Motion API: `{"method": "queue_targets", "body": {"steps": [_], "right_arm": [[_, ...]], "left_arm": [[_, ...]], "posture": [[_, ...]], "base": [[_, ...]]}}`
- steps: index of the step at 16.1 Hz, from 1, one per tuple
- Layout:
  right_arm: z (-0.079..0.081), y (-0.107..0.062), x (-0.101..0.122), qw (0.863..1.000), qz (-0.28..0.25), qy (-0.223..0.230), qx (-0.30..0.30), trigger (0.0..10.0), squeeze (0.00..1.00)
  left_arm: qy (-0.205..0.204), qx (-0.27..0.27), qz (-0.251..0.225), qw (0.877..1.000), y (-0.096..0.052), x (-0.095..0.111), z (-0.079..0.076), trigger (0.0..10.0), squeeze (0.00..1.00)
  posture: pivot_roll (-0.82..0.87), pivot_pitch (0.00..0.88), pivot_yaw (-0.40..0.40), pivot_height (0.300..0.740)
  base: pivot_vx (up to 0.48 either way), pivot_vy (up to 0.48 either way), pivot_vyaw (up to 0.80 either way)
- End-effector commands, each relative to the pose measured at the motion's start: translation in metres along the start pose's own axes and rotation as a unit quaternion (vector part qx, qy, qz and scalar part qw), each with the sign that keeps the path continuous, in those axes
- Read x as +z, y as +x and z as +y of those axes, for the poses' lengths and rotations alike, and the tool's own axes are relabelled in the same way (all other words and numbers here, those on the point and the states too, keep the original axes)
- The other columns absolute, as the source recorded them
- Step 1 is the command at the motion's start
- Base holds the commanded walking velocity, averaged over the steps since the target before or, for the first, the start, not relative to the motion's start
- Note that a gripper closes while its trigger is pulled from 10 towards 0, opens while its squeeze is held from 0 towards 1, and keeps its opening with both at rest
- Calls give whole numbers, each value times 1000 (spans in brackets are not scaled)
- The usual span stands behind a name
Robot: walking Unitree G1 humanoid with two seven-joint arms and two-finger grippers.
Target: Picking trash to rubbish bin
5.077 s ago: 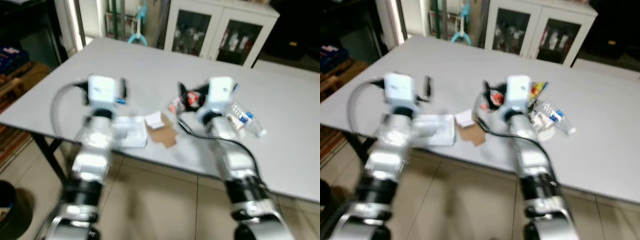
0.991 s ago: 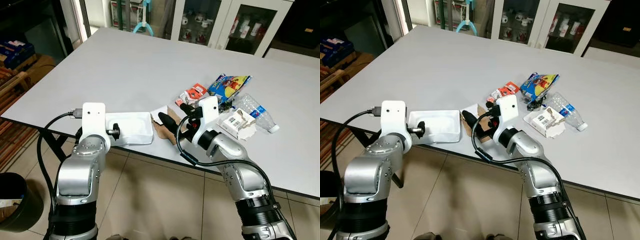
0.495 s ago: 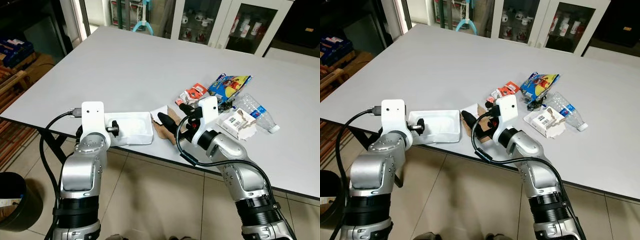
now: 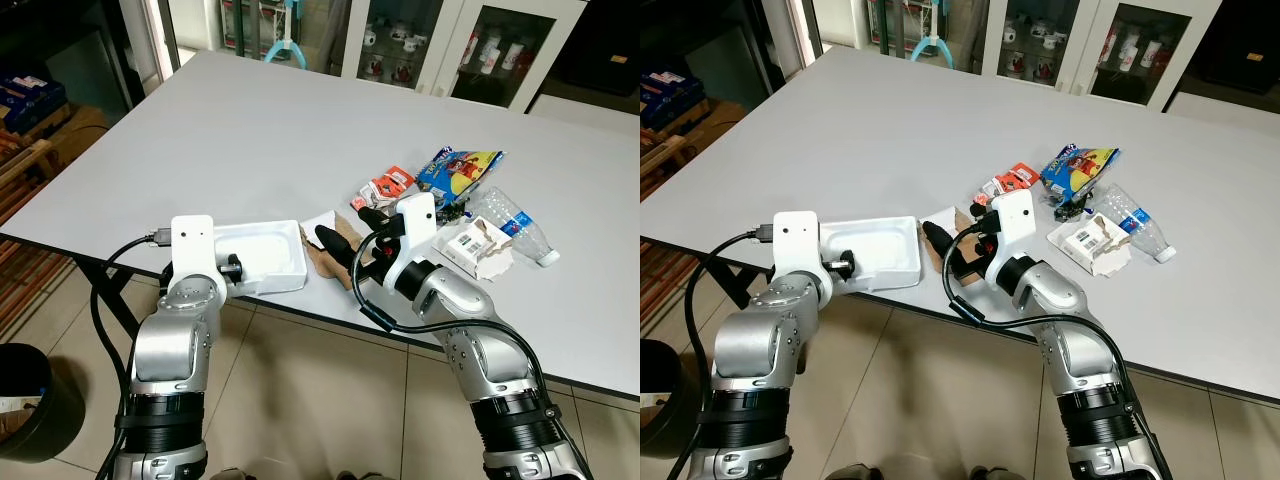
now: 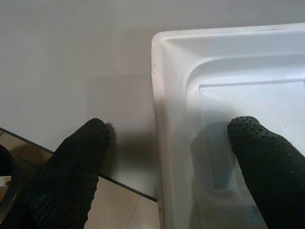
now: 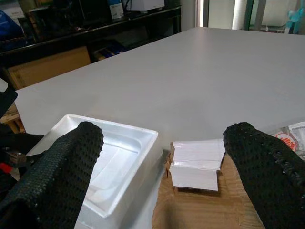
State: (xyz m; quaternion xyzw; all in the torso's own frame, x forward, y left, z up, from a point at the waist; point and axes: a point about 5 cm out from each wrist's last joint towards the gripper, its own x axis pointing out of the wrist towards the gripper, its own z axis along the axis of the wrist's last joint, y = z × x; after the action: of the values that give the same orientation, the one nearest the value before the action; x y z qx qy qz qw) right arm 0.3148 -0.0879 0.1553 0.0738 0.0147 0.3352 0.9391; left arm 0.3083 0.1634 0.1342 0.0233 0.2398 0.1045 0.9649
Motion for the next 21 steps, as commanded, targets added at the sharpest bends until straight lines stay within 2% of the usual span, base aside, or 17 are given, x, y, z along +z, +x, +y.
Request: {"method": "queue_targets", "body": {"steps": [1,4,5,6,7,21], "right_arm": [[1,0,8,1000,-8,-5,9,10000,0],[1,0,9,1000,-8,-5,10,10000,0],[2,0,8,1000,-8,-5,11,10000,0],[2,0,8,1000,-8,-5,11,10000,0],[1,0,8,1000,-8,-4,11,10000,0],[2,1,9,1000,-8,-5,13,10000,0]], "left_arm": [[3,2,5,1000,0,-1,-3,10000,0],[4,3,10,1000,1,-3,-2,10000,0],[6,4,11,1000,1,-4,-1,4588,0],[6,4,11,1000,1,-4,-1,4588,0],[5,3,8,1000,0,-3,-2,0,0],[-3,2,-6,1000,-1,2,-4,0,0]], "posture": [[-35,74,-89,740],[-33,74,-91,740],[-33,75,-90,740],[-33,74,-91,740],[-32,74,-91,740],[-33,70,-94,740]], "base": [[0,0,0],[0,0,0],[0,0,0],[0,0,0],[0,0,0],[0,0,0]]}}
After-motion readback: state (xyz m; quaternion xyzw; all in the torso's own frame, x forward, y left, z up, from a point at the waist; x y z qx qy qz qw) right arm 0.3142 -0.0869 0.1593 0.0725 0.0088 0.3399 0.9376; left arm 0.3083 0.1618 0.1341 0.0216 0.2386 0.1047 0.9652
